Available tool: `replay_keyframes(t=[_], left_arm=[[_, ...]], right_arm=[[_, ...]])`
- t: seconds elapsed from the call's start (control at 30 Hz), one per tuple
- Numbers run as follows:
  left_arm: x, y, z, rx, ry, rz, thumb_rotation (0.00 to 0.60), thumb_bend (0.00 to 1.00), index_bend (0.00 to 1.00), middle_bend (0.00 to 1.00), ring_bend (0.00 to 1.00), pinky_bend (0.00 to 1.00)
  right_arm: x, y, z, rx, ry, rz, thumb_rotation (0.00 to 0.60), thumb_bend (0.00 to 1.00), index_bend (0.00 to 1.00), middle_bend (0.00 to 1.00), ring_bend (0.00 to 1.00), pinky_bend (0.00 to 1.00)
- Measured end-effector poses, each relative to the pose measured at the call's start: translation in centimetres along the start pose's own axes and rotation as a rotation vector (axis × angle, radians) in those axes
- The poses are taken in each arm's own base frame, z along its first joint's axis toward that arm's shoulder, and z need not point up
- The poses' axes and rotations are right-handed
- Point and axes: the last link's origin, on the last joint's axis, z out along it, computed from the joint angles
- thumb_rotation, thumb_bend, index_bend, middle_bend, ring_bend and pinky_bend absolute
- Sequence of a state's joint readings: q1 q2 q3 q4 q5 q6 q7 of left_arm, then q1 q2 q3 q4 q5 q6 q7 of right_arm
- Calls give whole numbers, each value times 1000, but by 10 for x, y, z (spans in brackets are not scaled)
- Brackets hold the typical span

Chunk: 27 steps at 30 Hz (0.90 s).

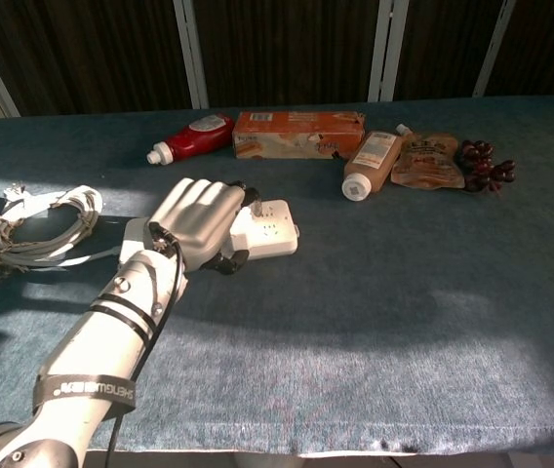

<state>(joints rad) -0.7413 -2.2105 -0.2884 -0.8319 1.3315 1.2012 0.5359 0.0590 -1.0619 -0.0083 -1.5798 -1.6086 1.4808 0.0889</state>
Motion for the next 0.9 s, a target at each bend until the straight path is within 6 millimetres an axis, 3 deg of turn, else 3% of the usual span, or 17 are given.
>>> replay_keyframes(t=[0.17, 0.37, 0.7, 0.9], left_arm=[[3, 1, 0, -13, 7, -9, 600, 498, 446, 518, 517, 650], [8, 3, -1, -23, 15, -31, 600, 500, 447, 518, 517, 651], [15, 10, -8, -46, 28, -56, 600, 499, 441, 508, 516, 648], [12, 13, -13, -54, 14, -77, 600, 488, 429, 497, 505, 635]], right_arm=[[-2, -13, 13, 102, -4, -21, 600, 302, 0, 0, 0, 0], [-15, -39, 49, 277, -76, -59, 600, 505, 0, 22, 0, 0], [-64, -114, 108, 569, -186, -53, 600, 775, 0, 32, 0, 0], [-92, -151, 134, 620, -223, -12, 600, 866, 0, 35, 0, 0]])
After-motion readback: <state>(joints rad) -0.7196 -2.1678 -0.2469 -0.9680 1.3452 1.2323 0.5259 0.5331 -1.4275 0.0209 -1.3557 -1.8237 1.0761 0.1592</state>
